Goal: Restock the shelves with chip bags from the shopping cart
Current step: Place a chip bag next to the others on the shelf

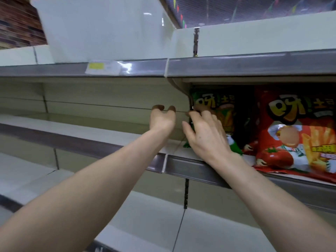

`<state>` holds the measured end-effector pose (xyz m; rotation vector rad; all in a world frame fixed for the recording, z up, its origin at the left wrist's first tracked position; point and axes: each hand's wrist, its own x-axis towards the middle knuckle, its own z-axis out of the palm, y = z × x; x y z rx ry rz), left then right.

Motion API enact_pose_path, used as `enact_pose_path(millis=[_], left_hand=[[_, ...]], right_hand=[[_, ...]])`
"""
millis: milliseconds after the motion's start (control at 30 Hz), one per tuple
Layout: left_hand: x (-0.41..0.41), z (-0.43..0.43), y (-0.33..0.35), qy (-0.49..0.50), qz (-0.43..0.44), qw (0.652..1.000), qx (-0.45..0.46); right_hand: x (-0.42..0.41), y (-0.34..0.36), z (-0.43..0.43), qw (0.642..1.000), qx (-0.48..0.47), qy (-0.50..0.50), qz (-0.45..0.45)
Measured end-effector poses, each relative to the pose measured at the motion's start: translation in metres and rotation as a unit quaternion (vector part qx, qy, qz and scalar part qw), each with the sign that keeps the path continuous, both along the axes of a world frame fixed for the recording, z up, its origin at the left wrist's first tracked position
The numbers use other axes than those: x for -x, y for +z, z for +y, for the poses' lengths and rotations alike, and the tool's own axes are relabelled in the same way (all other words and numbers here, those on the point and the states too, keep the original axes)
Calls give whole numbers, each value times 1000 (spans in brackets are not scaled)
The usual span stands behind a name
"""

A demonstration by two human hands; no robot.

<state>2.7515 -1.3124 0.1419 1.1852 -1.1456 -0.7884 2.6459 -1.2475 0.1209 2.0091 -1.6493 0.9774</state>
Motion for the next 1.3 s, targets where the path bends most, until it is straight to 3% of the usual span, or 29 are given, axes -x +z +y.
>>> enact_pose_path(millis=[200,400,767,1033,1300], left_hand=[[-69,36,-11,83,24,996,0],[-156,84,-51,190,3,981,-46],[-314,211,-128,286,-16,927,-243],[-420,292,-178,344,0,881,-324],[-529,336,-251,381,75,829,-402]], right_hand=[[-51,-14,7,990,40,134,2],[-130,-42,30,963,-7,271,9],[-277,-116,94,876,-123,456,102],[-393,-167,145,810,-211,528,142],[-485,-236,149,781,-291,530,156]])
